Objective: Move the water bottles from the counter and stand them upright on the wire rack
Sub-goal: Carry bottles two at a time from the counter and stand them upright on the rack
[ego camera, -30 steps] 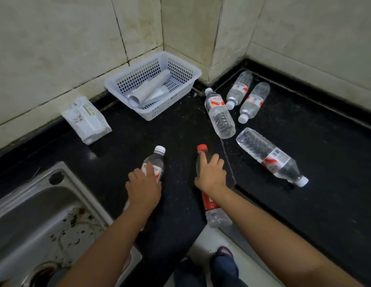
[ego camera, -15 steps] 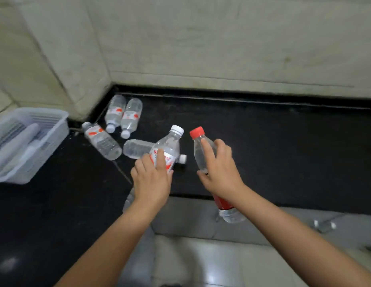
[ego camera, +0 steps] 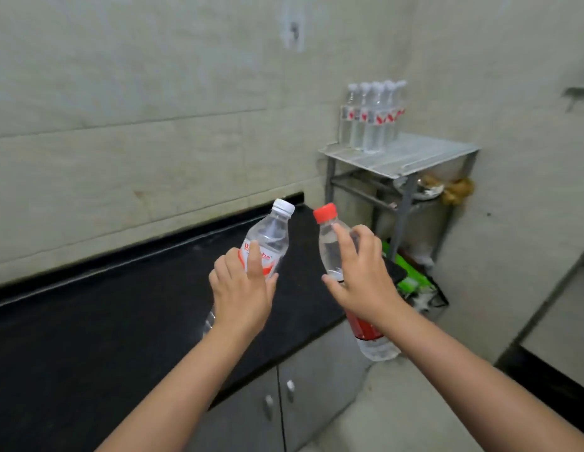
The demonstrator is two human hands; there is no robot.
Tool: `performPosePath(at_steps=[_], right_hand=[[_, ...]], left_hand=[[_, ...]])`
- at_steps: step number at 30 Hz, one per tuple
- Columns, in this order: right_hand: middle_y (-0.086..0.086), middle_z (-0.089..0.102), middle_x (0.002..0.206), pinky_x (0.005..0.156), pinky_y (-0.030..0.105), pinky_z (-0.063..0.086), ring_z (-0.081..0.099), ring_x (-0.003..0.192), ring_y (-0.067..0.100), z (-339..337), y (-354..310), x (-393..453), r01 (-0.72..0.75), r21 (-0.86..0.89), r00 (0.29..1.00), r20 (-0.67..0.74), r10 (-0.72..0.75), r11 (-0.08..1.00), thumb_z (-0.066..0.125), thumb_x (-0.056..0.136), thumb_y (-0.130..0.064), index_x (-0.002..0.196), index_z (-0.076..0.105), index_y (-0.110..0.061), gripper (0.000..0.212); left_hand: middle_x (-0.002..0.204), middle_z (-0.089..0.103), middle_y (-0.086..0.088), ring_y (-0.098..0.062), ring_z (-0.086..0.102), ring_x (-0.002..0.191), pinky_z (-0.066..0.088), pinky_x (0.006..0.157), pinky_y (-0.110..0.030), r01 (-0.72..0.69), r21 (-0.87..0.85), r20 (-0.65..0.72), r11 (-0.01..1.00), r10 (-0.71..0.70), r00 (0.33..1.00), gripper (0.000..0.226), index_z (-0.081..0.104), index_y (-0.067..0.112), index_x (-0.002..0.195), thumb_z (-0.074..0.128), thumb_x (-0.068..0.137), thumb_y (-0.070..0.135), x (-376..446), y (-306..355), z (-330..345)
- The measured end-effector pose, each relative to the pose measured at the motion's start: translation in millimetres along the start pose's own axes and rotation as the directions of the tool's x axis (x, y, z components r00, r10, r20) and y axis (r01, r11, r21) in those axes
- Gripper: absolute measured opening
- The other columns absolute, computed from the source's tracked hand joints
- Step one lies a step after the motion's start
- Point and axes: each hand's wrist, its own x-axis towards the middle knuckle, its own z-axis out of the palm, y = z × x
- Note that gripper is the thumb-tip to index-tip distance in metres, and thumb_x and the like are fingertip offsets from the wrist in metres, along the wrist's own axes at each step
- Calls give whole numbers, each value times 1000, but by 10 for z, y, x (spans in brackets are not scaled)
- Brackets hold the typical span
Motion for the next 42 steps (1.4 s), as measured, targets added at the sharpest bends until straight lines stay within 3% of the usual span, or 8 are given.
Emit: performPosePath(at_steps=[8, 15, 20, 26, 31, 38, 40, 42], right_hand=[[37, 47, 114, 85, 55, 47, 51, 97, 55, -323, 1688, 627, -173, -96, 983, -76, 166, 980, 77, 60, -20, 127, 23, -14, 86], [32, 36, 127, 102, 50, 36, 38, 118, 47, -238, 3110, 1653, -194, -63, 978, -84, 189, 979, 68, 72, -26, 139, 21, -16, 82], [31, 42, 119, 91, 37, 35, 44, 111, 46, -111, 4024, 2413, -142, -46, 982, -134, 135, 989, 52, 68, -40, 125, 16, -24, 70], [27, 33, 128, 102, 45, 34, 34, 120, 41, 208, 5038, 3075, -147, 63, 985, -85, 152, 987, 71, 74, -19, 138, 20, -15, 82], [26, 29, 132, 106, 42, 31, 30, 124, 39, 579, 5890, 3569, -66, 138, 996, -44, 73, 988, 68, 77, -23, 143, 18, -17, 83], [26, 33, 128, 104, 42, 32, 33, 120, 40, 1093, 6807, 4118, 5, 358, 1000, 7, -8, 934, 56, 66, -32, 122, 10, -32, 72], [26, 33, 129, 104, 38, 30, 33, 122, 39, 1248, 6980, 4241, 17, 430, 999, 18, -27, 903, 57, 66, -32, 123, 12, -31, 73], [25, 31, 132, 106, 35, 27, 31, 125, 37, 1374, 7108, 4321, 1, 512, 998, 55, -34, 859, 59, 65, -31, 132, 18, -26, 79]], left_hand=[[75, 61, -29, -36, 58, 57, 48, 50, -36, -108, -102, -162, 989, 91, 983, 85, 40, 0, 109, 90, 45, 27, 1215, 1340, 850], [75, 60, -30, -37, 57, 57, 48, 51, -38, -109, -183, -258, 977, 59, 964, 83, 39, 0, 108, 89, 48, 26, 2527, 2227, 1846], [73, 59, -31, -38, 57, 55, 49, 49, -42, -100, -236, -283, 967, 29, 959, 85, 40, -1, 107, 91, 44, 24, 3461, 2770, 2423], [78, 57, -35, -43, 56, 59, 50, 55, -47, -98, -260, -281, 961, 22, 959, 69, 39, -1, 110, 81, 63, 26, 4234, 3353, 3047], [82, 57, -35, -44, 58, 65, 50, 61, -50, -14, -202, -282, 979, -45, 958, 56, 37, 2, 112, 39, 74, 44, 4746, 3840, 3615], [79, 58, -33, -45, 58, 64, 51, 58, -49, 217, -147, -166, 965, -241, 956, 56, 37, 4, 111, 60, 73, 39, 5224, 4388, 4235], [87, 57, -35, -47, 58, 74, 49, 66, -51, 289, -167, -105, 943, -308, 946, 66, 34, 7, 114, 78, 69, 27, 5285, 4509, 4376], [106, 52, -34, -46, 51, 95, 42, 83, -50, 376, -194, -3, 906, -384, 923, 66, 27, 9, 125, 71, 79, 26, 5305, 4606, 4460]])
